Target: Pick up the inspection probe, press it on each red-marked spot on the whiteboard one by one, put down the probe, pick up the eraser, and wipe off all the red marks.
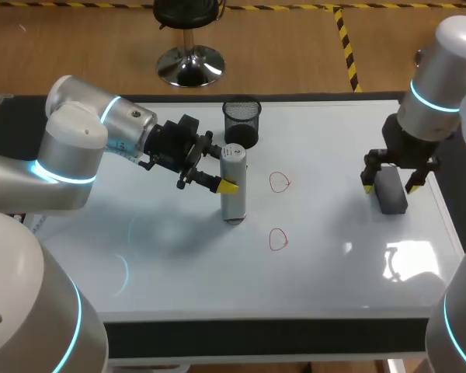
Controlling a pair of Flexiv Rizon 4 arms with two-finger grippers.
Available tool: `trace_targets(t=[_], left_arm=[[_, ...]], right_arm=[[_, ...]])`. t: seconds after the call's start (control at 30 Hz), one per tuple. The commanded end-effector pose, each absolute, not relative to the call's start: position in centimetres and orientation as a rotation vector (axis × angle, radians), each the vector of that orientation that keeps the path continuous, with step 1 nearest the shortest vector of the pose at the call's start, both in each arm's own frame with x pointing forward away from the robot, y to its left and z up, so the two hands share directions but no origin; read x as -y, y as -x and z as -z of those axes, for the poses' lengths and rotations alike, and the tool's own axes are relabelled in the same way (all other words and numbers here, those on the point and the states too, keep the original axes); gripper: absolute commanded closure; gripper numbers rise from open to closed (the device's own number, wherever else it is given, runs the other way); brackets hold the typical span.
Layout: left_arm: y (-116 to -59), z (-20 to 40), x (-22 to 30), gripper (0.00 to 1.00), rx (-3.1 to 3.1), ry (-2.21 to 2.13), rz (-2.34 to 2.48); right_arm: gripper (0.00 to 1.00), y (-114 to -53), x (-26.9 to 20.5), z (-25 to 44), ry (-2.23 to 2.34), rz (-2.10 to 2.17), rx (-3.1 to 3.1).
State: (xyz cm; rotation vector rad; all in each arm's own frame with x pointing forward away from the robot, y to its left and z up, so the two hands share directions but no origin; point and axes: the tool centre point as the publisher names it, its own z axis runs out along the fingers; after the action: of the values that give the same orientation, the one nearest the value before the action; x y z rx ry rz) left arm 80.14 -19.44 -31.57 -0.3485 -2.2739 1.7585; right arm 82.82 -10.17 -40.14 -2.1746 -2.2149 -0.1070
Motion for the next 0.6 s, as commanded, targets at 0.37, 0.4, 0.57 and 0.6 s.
trace_targets(t=[0.37,0.4,0.57,0.6], left_arm=[[-80.0,32.5,19.4,1.00,2.274,0.347,-1.759],[-80.0,32.5,19.4,1.00,2.274,0.347,-1.759],[-80.0,32.5,19.4,1.00,2.274,0.347,-1.759],[-80.0,32.5,19.4,1.00,2.274,0.347,-1.759]], right_arm=[[0.23,-83.4,10.5,41.3,2.182,0.068,2.200],[0.29,-83.4,10.6,41.4,2.183,0.067,2.199],[0.59,-83.5,10.7,41.6,2.193,0.058,2.191],[0.60,-83.5,10.7,41.8,2.193,0.050,2.197]])
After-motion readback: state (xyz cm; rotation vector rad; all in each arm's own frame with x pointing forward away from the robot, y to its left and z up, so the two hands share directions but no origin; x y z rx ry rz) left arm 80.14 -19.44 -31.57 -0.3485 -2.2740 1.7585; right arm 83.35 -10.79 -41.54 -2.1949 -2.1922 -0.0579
